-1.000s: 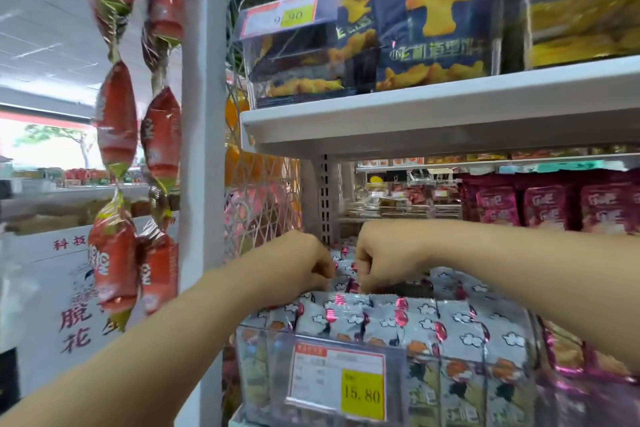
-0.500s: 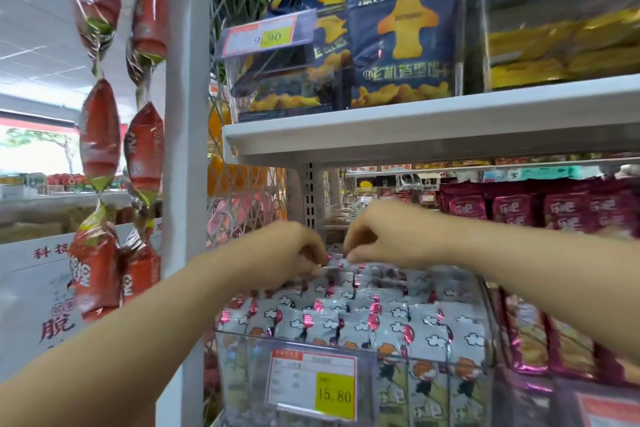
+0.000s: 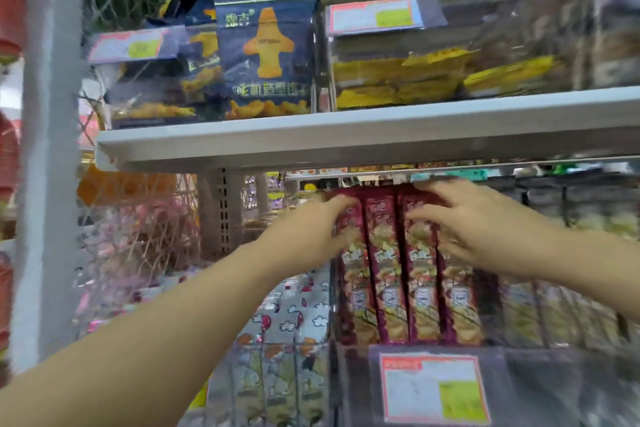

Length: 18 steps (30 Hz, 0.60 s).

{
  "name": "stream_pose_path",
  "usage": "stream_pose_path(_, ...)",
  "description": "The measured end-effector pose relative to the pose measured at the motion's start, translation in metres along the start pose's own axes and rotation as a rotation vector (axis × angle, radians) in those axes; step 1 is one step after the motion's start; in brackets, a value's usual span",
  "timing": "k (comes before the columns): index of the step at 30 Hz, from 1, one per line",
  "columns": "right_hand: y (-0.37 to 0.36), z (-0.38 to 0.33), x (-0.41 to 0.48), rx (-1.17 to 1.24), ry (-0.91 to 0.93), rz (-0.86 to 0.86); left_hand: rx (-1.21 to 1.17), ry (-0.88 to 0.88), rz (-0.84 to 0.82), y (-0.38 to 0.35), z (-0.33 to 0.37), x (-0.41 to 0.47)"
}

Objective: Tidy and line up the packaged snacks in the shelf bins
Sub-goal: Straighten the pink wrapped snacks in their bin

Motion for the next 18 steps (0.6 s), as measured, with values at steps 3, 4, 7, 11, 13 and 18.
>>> stream_pose_path(3,-0.028,0.015,-0.013,0.031,-0.031,-0.248,0.068,-0.057,-0.115,-0.017,0.019,0.018)
stream_pose_path(4,-0.031,0.013,-0.014,0.04,-0.004,-0.267,0.098,-0.062,-0.153,-0.021,0.021,0.023)
stream_pose_path(7,-0.042,0.011,-0.013,0.049,0.026,-0.354,0.135,-0.043,-0.193,-0.025,0.022,0.038)
stream_pose_path(11,-0.05,0.015,-0.009,0.08,-0.01,-0.397,0.149,-0.057,-0.171,-0.034,0.029,0.052)
stream_pose_path(13,-0.051,0.019,-0.007,0.103,-0.025,-0.399,0.195,-0.066,-0.15,-0.04,0.03,0.057)
stream_pose_path(18,-0.056,0.019,-0.002,0.104,-0.02,-0.387,0.312,-0.091,-0.08,-0.043,0.032,0.063)
Point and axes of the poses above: each hand's wrist, its own x-axis towards the middle knuckle, its own y-axis out of the back of the hand, z = x × y, the point moved 9 cm from there along x, towards the middle knuckle, and after that the axes turned 5 degrees about y, right-handed, at the moved point
